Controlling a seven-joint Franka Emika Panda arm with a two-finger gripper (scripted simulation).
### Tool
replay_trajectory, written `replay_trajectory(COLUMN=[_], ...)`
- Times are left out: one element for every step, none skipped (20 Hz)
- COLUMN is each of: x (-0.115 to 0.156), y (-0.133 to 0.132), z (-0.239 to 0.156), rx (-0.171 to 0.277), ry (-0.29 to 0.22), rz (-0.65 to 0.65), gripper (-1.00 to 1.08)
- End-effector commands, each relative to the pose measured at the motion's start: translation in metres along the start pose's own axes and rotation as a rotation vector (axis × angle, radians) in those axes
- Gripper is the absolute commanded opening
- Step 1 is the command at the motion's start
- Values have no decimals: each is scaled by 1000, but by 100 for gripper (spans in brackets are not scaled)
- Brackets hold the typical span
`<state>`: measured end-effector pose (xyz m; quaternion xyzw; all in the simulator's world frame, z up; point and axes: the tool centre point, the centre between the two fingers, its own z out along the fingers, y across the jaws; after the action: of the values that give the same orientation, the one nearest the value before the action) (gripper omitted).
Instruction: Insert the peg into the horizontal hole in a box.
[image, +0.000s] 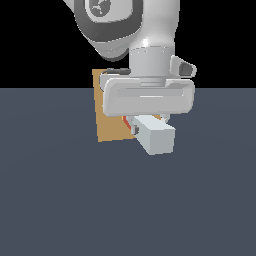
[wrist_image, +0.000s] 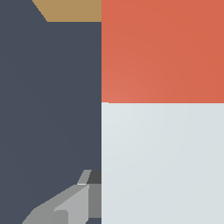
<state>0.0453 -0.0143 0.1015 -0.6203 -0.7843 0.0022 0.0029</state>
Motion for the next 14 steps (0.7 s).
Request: replay_trajectory(x=[5, 9, 14, 20, 26, 34, 42, 51, 60, 70, 80, 90, 98, 106], y=[2, 2, 2, 2, 1, 1, 1, 1, 1, 1, 1, 1, 1, 1], z=[-3, -4, -3, -3, -4, -4, -4, -4, -5, -5, -5, -5, -5, -6], rx=[-6, -6, -6, -6, -7, -7, -8, -8, -9, -9, -9, -10, -10, -11], ry=[-1, -1, -1, -1, -1, -1, -2, -2, -2, -2, -2, -2, -2, -2], rz=[-1, -1, -1, -1, -1, -1, -1, -1, -1, -1, -1, -1, -1, -1], gripper=[-100, -100, -100, -100, -100, -100, -100, -100, -100, -100, -100, -100, -100, -100])
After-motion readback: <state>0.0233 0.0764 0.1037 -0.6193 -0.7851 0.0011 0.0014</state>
